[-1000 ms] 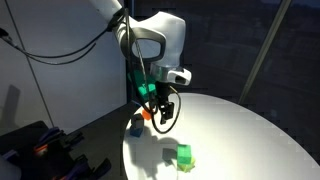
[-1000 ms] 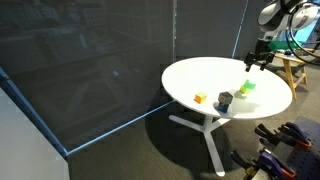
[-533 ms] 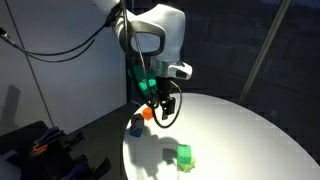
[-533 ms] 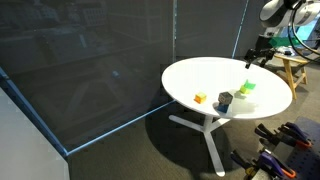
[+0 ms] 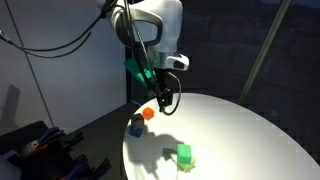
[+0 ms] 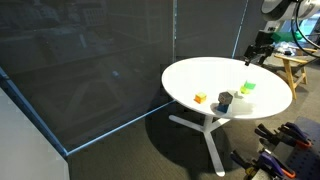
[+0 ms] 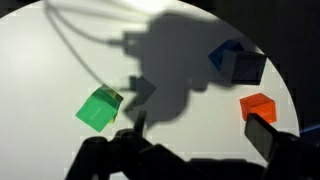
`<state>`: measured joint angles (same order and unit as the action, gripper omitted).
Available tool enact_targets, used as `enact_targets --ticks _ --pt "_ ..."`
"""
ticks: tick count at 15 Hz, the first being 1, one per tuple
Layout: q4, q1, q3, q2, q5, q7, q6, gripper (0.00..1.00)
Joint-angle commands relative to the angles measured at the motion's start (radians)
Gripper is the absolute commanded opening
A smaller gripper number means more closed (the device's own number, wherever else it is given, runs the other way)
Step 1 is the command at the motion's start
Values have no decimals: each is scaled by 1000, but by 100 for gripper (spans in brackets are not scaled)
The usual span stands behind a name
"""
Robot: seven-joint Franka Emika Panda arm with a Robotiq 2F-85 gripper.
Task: Pick up the green block from the gray block and put it on the lime green block
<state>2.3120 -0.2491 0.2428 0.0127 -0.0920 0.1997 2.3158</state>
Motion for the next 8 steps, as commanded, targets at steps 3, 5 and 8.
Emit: enact_targets --ticks 3,5,8 --pt "27 20 -13 -86 0 6 -10 100" --pt "31 30 -18 -105 4 0 -12 100" --pt "45 48 -31 -129 12 -15 -9 100"
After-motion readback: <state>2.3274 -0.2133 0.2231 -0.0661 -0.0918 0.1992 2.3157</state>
